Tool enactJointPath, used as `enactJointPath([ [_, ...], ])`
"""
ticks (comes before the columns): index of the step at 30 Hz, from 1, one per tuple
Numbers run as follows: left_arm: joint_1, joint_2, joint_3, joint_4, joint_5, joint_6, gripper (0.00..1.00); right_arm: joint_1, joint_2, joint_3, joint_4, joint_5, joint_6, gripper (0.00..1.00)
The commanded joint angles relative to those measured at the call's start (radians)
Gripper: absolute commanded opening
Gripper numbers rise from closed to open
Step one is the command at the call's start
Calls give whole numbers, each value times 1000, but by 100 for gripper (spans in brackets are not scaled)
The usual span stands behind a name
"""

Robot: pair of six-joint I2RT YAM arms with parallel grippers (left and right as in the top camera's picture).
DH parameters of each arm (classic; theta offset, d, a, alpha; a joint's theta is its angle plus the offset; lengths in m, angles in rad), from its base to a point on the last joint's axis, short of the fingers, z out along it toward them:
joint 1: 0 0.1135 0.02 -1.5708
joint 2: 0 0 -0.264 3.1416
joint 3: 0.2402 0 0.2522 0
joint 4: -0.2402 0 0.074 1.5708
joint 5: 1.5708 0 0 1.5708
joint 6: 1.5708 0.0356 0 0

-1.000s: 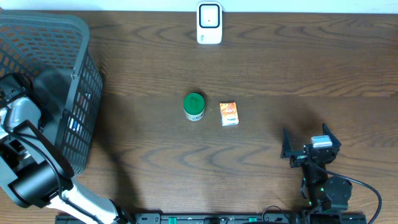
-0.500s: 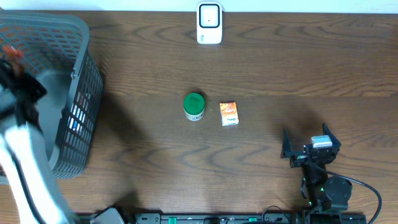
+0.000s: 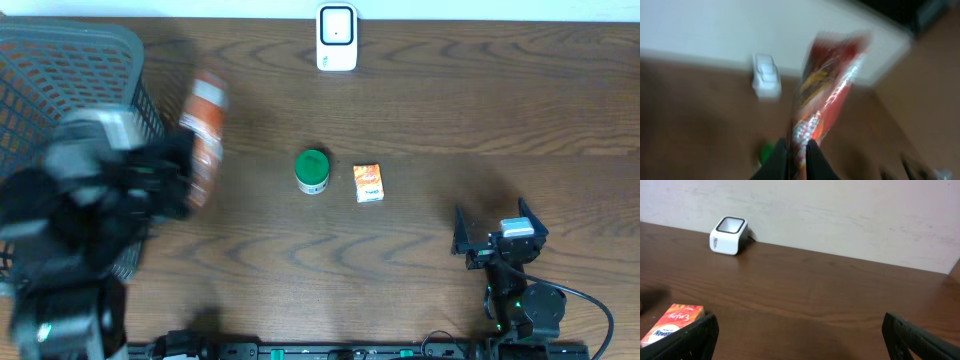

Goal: Scan the item barcode
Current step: 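Lift the TOP bar out and lay it in front of the box, then reach the left gripper into the basket and grasp the white Panadol box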

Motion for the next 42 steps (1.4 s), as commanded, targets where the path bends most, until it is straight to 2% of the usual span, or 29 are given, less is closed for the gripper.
enactJointPath([
  [1, -166, 92, -82, -89, -157, 119, 7, 9, -5, -1, -4, 5, 11, 99],
  [3, -235, 151, -120, -108, -254, 117, 7, 9, -5, -1, -4, 5, 11, 99],
  [7, -374, 343, -202, -54, -327, 63, 7, 9, -5, -1, -4, 5, 11, 99],
  [10, -422, 467, -230, 10, -412, 5, 7, 9, -5, -1, -4, 5, 11, 99],
  [14, -449, 596, -230, 74, -420, 4, 8, 9, -5, -1, -4, 5, 11, 99],
  [19, -459, 650, -230, 90, -420, 5, 7, 9, -5, -1, -4, 5, 11, 99],
  [23, -459, 560, -210, 52, -428, 14, 8, 9, -5, -1, -4, 5, 11, 99],
  [24, -459, 525, -200, 43, -428, 26, 17, 9, -5, -1, -4, 5, 11, 99],
  [25, -458, 489, -188, 35, -428, 44, 37, 9, -5, -1, -4, 5, 11, 99],
  [26, -458, 443, -172, 28, -429, 72, 72, 9, -5, -1, -4, 5, 11, 99],
  [27, -455, 402, -157, 24, -434, 93, 84, 9, -5, -1, -4, 5, 11, 99],
  [31, -412, 223, -55, 3, -554, 95, 84, 9, -5, -1, -4, 5, 11, 99],
  [34, -333, 127, 37, -5, -686, 40, 86, 9, -5, -1, -4, 5, 11, 99],
  [37, -201, 77, 117, -13, -796, -22, 89, 9, -5, -1, -4, 5, 11, 99],
  [42, 84, 101, 174, -26, -805, -133, 89, 9, -5, -1, -4, 5, 11, 99],
])
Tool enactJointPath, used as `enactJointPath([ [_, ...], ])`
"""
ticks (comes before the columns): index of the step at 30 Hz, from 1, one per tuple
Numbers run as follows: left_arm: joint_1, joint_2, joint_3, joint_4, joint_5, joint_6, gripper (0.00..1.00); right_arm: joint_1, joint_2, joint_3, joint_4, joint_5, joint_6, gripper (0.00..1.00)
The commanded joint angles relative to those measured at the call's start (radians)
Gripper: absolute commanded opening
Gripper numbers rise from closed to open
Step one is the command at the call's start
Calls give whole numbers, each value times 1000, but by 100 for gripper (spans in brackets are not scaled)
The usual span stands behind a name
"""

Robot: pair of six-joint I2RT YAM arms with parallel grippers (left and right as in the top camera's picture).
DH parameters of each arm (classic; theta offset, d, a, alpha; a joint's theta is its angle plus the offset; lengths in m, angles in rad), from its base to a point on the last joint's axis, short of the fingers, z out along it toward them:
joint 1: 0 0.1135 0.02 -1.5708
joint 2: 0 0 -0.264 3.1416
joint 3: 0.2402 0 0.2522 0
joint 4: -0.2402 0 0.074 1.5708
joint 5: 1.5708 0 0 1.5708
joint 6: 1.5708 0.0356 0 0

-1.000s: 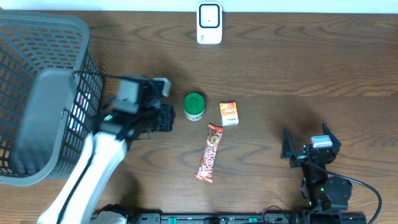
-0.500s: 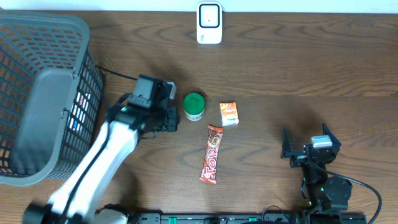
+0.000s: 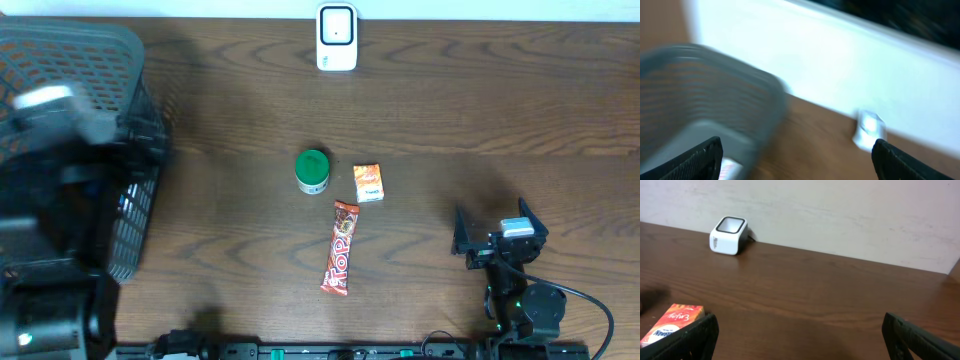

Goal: Scan the item barcode
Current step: 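Reach the left gripper into the basket and grasp the white Panadol box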

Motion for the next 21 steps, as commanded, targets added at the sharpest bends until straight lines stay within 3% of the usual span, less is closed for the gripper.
enactJointPath([
  [1, 185, 66, 7, -25, -66, -146, 89, 9, -5, -1, -4, 5, 11, 99],
  [4, 364, 128, 6, -55, -35, -250, 89, 9, -5, -1, -4, 5, 11, 99],
  [7, 515, 217, 6, -85, 55, -259, 89, 9, -5, -1, -4, 5, 11, 99],
  [12, 624, 357, 6, -236, 40, -259, 89, 9, -5, -1, -4, 5, 11, 99],
  [14, 644, 403, 6, -248, 63, -257, 95, 9, -5, -1, -4, 5, 11, 99],
  [21, 643, 532, 6, -166, 248, 501, 96, 9, -5, -1, -4, 5, 11, 99],
])
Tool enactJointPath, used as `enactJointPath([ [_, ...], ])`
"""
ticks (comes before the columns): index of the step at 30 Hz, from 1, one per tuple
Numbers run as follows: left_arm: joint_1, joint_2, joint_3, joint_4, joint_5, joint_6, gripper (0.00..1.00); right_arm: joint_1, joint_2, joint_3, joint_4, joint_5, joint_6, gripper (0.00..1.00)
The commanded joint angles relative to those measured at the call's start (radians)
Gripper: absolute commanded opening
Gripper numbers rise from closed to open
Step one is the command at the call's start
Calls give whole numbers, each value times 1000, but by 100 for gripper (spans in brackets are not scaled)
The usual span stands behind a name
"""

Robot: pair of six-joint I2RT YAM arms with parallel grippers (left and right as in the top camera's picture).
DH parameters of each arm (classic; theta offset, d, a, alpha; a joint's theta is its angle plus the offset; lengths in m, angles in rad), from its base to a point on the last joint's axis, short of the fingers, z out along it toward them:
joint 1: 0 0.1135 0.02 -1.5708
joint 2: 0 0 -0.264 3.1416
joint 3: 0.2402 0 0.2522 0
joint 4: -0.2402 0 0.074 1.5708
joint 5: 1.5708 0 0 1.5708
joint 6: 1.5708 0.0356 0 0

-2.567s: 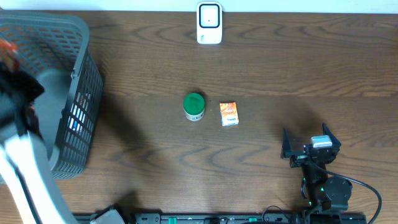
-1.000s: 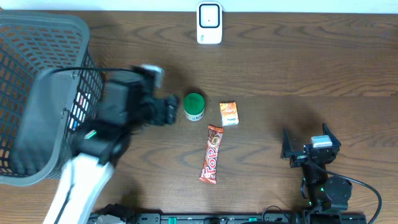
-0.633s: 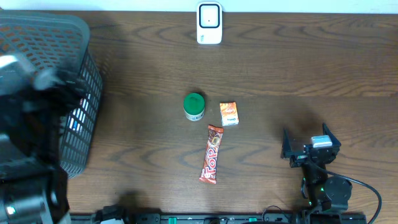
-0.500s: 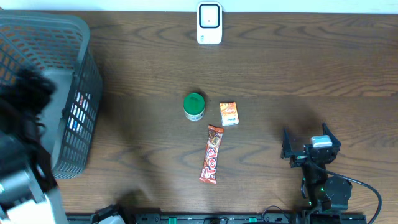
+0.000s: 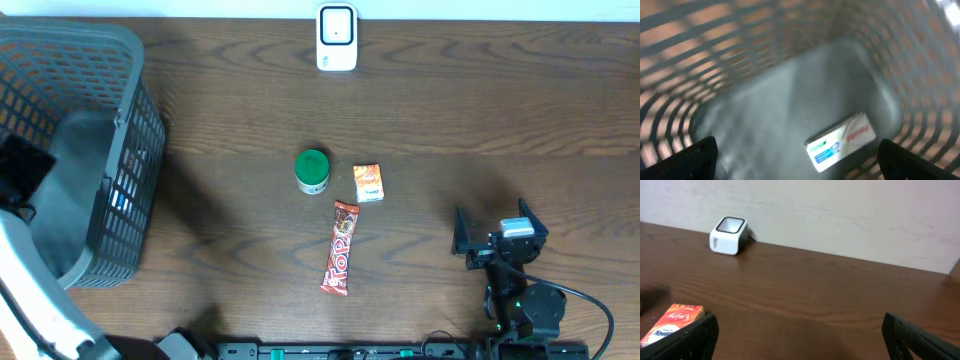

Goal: Scan the item barcode
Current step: 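Reach the left gripper into the basket and grasp the white Panadol box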

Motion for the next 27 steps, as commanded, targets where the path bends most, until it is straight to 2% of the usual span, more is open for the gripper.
enactJointPath([
  [1, -2, 50, 3, -19, 138, 498, 96, 9, -5, -1, -4, 5, 11, 99],
  [4, -2, 86, 1, -32, 155, 608, 99, 9, -5, -1, -3, 5, 11, 99],
  [7, -3, 133, 0, -32, 256, 705, 100, 9, -5, -1, -3, 5, 11, 99],
  [17, -95, 335, 0, -26, 267, 838, 100, 9, -5, -1, -4, 5, 11, 99],
  [20, -122, 389, 0, -20, 254, 879, 100, 9, -5, -1, -3, 5, 11, 99],
  [27, -171, 485, 0, -10, 104, 895, 100, 9, -5, -1, -3, 5, 11, 99],
])
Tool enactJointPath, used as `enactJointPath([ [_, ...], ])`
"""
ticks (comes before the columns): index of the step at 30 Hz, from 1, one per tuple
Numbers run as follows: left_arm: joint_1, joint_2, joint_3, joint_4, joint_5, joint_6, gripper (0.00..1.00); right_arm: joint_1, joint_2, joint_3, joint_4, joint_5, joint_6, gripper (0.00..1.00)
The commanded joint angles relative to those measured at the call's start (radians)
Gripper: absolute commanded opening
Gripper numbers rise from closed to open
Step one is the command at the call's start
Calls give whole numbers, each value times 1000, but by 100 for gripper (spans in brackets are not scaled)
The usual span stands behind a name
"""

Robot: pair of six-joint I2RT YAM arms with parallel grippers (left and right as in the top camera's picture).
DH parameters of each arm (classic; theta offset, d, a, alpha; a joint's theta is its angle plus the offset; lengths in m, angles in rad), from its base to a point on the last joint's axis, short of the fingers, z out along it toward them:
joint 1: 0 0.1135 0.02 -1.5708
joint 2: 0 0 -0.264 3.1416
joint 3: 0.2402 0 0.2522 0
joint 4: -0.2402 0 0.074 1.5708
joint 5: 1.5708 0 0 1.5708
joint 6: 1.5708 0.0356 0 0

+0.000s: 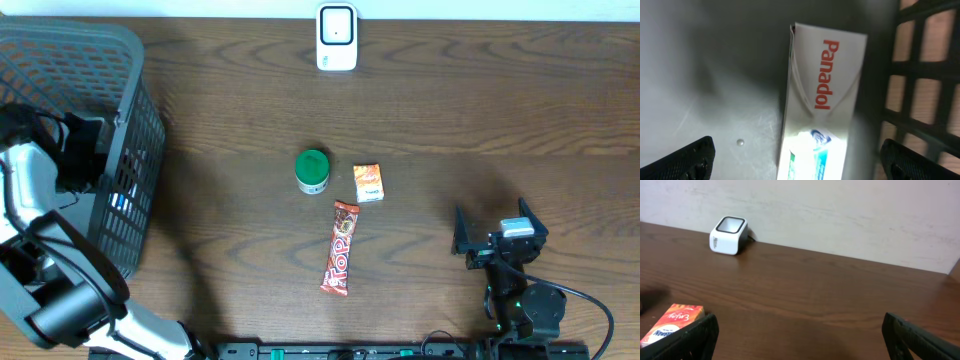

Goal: Scan the item barcode
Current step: 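Reach the left gripper into the basket and grasp the white Panadol box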

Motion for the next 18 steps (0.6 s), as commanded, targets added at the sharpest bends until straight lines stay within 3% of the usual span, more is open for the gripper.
enactJointPath([
  [1, -21, 46, 0, -1, -90, 37, 100, 9, -5, -1, -4, 5, 11, 99],
  [13, -49, 165, 0, 14, -172, 46, 100, 9, -5, -1, -4, 5, 11, 99],
  [18, -35, 170, 0, 45, -223, -32, 100, 9, -5, -1, -4, 5, 11, 99],
])
